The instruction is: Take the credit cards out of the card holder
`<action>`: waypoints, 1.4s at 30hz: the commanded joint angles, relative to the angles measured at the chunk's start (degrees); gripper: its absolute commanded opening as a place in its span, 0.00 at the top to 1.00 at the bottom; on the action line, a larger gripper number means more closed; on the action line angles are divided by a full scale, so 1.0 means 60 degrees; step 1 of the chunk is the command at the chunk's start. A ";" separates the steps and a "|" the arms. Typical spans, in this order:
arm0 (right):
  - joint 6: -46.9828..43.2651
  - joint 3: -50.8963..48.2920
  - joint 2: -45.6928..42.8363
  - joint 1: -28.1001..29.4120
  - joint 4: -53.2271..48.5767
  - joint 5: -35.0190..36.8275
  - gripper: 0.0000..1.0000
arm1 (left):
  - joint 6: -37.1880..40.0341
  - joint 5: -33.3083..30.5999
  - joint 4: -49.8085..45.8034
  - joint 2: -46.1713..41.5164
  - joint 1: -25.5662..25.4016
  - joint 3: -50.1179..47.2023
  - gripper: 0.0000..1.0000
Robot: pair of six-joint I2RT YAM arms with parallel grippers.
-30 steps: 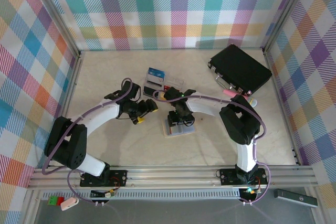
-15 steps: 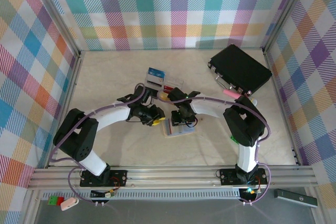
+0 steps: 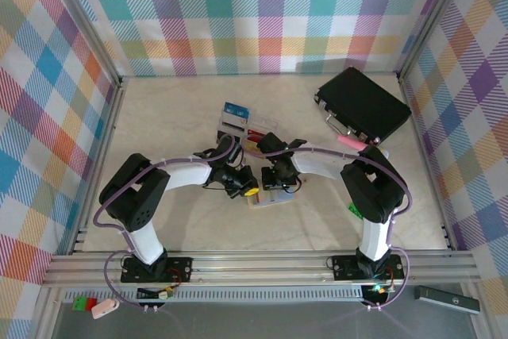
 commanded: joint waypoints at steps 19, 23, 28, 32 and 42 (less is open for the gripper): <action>0.0670 -0.0853 -0.1589 -0.0399 -0.1040 0.2415 0.66 | 0.0544 -0.0647 -0.1219 0.0395 -0.0055 0.0348 0.93; 0.0546 -0.1320 -0.2661 -0.0708 -0.0863 0.2451 0.65 | 0.0676 -0.0442 -0.1721 0.0228 -0.0055 0.0728 0.92; 0.0092 -0.1800 -0.4215 -0.0834 -0.0177 0.1718 0.62 | 0.0804 -0.0427 -0.2221 -0.0184 -0.0055 0.1356 0.88; -0.0070 -0.2086 -0.4656 -0.0918 0.0694 0.0255 0.62 | 0.0880 -0.0960 -0.2651 -0.0423 -0.0055 0.1604 0.86; 0.0535 -0.2704 -0.3535 -0.1187 0.2857 -0.2028 0.78 | 0.0218 -0.0643 -0.1682 -0.0088 -0.0083 0.1257 0.86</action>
